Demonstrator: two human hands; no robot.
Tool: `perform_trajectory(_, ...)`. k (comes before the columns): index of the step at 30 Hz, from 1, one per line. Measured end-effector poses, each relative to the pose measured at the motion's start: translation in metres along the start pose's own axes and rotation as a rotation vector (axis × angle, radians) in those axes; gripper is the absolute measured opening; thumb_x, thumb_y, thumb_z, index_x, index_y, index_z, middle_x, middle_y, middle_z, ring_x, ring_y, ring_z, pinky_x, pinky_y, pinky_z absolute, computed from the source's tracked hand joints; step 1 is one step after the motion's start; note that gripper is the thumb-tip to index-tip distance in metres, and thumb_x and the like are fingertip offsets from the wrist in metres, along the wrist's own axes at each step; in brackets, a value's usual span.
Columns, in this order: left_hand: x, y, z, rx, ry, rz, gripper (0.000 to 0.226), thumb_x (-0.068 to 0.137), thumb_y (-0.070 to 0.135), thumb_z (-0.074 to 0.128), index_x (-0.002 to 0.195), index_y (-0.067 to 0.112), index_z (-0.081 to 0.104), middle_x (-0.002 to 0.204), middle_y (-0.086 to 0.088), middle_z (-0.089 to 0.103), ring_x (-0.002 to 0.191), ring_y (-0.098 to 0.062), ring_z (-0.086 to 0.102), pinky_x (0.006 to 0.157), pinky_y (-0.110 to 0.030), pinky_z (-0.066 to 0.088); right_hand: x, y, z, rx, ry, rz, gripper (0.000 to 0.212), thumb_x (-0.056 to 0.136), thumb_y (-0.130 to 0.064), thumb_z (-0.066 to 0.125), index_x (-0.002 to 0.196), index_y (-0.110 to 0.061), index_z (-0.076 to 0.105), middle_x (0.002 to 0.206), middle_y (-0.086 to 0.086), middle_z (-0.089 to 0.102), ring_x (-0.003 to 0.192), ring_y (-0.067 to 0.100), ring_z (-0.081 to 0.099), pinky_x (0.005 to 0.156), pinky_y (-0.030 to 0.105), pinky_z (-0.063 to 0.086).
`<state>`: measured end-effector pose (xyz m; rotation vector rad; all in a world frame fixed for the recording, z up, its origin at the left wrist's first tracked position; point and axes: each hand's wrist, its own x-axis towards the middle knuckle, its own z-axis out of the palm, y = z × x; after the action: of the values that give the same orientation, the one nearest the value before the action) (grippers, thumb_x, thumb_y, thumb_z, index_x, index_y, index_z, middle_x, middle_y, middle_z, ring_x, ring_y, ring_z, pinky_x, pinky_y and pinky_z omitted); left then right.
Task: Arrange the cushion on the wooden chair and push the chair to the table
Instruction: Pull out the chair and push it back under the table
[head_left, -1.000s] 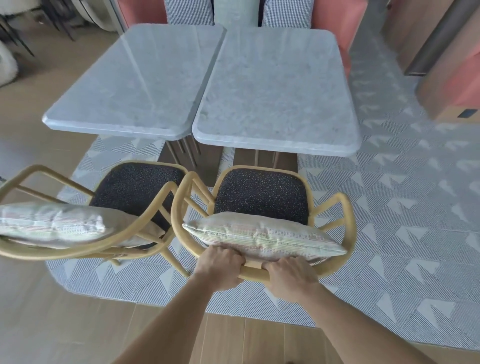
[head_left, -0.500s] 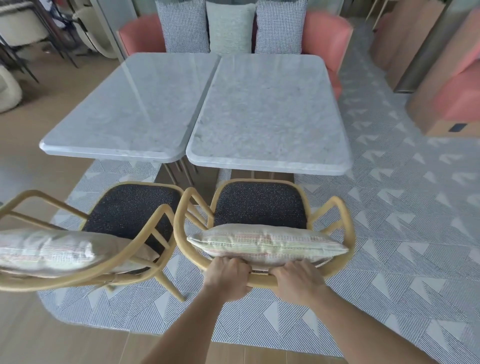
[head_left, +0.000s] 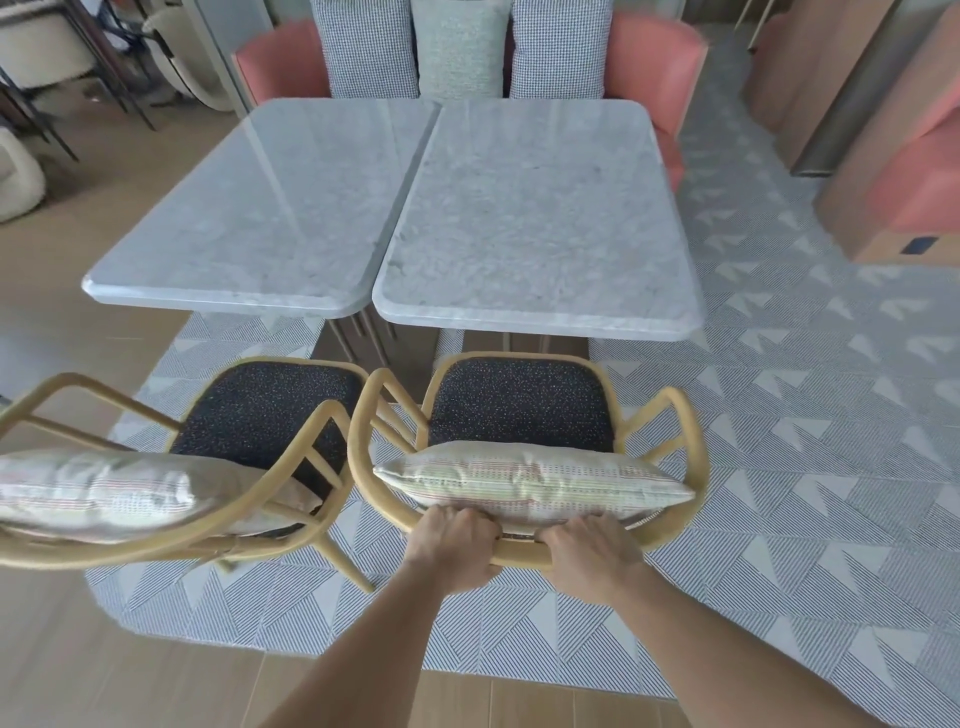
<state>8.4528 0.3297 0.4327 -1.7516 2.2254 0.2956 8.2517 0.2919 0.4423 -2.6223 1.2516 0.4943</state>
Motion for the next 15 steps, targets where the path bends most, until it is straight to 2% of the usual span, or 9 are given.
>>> perform_trajectory(7,-0.021,0.011,0.005,-0.005,-0.014,0.013,0.036,0.098,0.046,0.065,0.126,0.025,0.072,0.119,0.0,0.076,0.114,-0.028,0.07,0.099,-0.043,0.052,-0.02,-0.011,0.012,0.023,-0.002,0.014,0.032,0.097,-0.035,0.055,0.126,-0.03,0.068,0.099,0.004,0.076,0.089,0.027,0.072,0.086,0.043,0.054)
perform_trajectory(15,-0.03,0.015,0.006,-0.001,-0.036,0.006,0.033,0.097,0.044,0.063,0.123,0.026,0.074,0.118,0.002,0.076,0.111,-0.027,0.07,0.1,-0.043,0.051,-0.03,-0.018,0.016,0.035,-0.003,0.029,0.034,0.097,-0.033,0.053,0.127,-0.031,0.067,0.102,0.005,0.076,0.092,0.028,0.073,0.087,0.041,0.053)
